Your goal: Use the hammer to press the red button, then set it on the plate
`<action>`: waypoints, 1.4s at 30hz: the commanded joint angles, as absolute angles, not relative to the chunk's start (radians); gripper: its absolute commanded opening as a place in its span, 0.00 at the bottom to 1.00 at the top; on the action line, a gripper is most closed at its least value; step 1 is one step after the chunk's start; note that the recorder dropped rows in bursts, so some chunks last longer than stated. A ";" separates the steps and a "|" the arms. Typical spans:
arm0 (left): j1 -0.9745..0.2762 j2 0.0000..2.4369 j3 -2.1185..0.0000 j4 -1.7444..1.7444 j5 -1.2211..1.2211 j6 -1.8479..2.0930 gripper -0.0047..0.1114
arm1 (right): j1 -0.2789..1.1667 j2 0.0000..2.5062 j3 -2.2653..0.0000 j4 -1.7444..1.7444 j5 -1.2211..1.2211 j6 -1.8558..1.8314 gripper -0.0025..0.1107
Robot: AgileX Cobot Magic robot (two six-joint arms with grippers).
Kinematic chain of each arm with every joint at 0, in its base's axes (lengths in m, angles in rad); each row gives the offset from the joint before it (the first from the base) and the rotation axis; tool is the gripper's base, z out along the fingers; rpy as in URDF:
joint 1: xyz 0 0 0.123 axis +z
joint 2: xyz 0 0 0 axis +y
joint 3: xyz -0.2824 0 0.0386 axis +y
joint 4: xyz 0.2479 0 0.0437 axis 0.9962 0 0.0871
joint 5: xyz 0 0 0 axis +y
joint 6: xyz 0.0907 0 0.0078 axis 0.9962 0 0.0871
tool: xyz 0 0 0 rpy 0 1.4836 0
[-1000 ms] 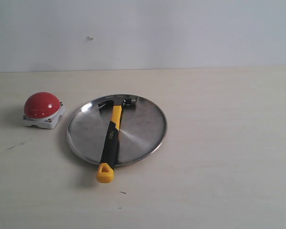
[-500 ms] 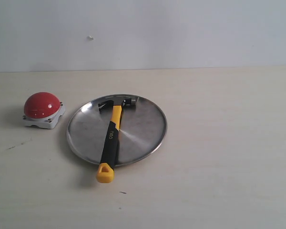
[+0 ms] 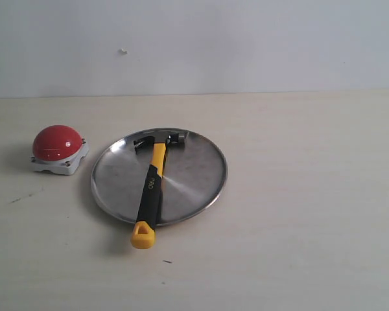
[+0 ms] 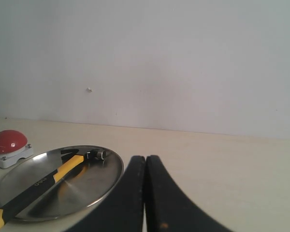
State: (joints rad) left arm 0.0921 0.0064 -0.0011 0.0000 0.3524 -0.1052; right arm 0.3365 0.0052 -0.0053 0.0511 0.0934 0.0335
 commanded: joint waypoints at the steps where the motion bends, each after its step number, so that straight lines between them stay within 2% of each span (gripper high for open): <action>1: 0.096 0.000 0.000 -0.016 0.361 -0.109 0.04 | 0.338 0.000 0.000 0.053 0.089 0.028 0.02; 34: 0.096 0.000 0.000 -0.016 0.361 -0.108 0.04 | 0.338 0.000 0.000 0.051 0.089 0.029 0.02; 42: 0.096 0.000 0.000 -0.016 0.361 -0.108 0.04 | 0.223 0.000 0.000 0.044 0.032 0.021 0.02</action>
State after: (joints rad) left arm 0.0937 0.0064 -0.0003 0.0000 0.3659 -0.1052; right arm 0.2714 0.0052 -0.0053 0.0534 0.0654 0.0317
